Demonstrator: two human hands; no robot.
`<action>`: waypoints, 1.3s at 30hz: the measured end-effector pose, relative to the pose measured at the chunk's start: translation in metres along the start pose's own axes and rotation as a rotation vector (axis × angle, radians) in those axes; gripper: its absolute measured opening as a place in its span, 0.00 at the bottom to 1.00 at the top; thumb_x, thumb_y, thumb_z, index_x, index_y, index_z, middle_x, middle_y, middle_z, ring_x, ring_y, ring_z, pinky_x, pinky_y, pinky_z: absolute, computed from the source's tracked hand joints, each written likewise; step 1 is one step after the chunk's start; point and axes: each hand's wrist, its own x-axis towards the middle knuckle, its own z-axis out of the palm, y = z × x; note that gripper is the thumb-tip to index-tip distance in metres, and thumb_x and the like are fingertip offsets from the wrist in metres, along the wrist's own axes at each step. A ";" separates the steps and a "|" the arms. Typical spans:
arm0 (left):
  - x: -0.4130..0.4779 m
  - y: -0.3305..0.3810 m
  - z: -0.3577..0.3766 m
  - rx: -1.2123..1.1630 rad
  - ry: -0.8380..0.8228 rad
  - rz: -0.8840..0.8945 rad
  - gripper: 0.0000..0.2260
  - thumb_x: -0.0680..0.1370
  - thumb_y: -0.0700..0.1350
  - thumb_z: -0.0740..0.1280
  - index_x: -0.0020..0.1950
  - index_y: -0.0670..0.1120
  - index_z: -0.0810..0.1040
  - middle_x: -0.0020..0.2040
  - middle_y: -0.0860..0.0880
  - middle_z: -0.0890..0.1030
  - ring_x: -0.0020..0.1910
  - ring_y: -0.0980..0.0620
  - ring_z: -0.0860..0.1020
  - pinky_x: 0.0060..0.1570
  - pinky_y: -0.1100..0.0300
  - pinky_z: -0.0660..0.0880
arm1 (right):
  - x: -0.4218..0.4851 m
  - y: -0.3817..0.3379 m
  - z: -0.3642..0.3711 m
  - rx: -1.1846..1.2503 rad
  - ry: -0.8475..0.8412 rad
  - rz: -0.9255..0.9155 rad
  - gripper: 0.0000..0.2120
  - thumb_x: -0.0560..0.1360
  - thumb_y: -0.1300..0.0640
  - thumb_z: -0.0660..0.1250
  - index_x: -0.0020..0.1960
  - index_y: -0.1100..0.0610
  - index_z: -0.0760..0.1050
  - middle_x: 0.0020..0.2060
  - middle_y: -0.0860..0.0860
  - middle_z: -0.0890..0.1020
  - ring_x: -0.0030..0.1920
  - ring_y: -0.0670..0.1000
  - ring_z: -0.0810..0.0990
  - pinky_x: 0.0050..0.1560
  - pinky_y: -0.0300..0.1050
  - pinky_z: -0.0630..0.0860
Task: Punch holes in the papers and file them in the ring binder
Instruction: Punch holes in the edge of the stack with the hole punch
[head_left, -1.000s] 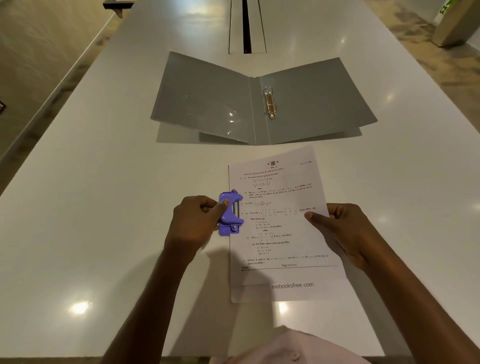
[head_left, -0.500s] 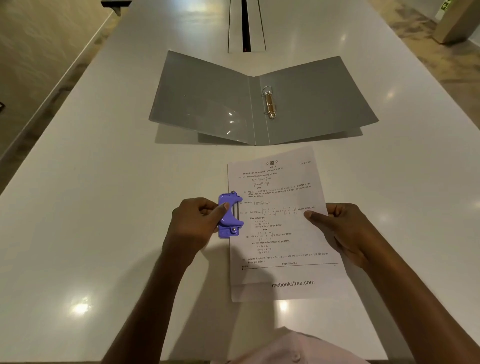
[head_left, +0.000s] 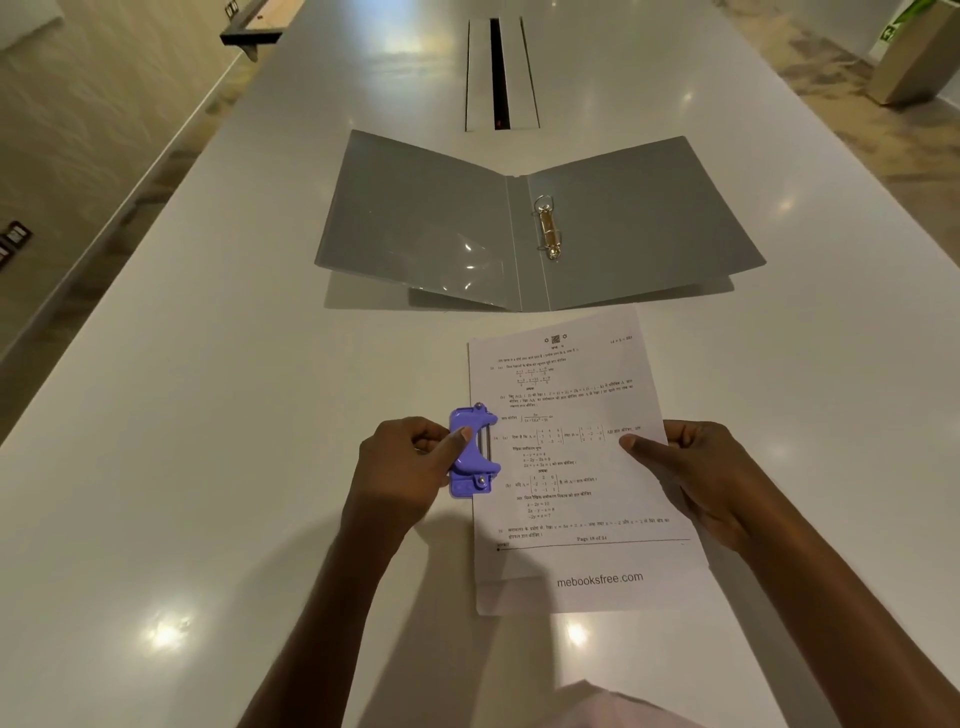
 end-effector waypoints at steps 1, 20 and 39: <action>0.000 0.000 -0.001 -0.004 -0.001 -0.002 0.14 0.80 0.54 0.73 0.52 0.43 0.85 0.43 0.46 0.87 0.43 0.47 0.86 0.50 0.50 0.83 | 0.000 0.000 0.000 -0.003 0.003 0.001 0.09 0.79 0.63 0.71 0.58 0.64 0.84 0.52 0.58 0.89 0.49 0.57 0.90 0.53 0.54 0.86; 0.001 -0.001 0.001 0.056 0.003 0.004 0.15 0.80 0.55 0.71 0.54 0.43 0.84 0.45 0.46 0.87 0.42 0.49 0.84 0.43 0.58 0.79 | 0.003 0.001 0.001 -0.024 0.004 -0.010 0.10 0.79 0.62 0.72 0.58 0.63 0.85 0.52 0.57 0.89 0.50 0.57 0.90 0.59 0.59 0.84; 0.000 0.000 0.002 0.076 0.011 -0.004 0.14 0.80 0.55 0.71 0.52 0.44 0.84 0.44 0.49 0.86 0.38 0.54 0.82 0.37 0.64 0.74 | 0.006 -0.001 0.001 -0.022 0.007 -0.001 0.10 0.79 0.61 0.73 0.58 0.63 0.85 0.50 0.57 0.90 0.52 0.65 0.88 0.61 0.68 0.80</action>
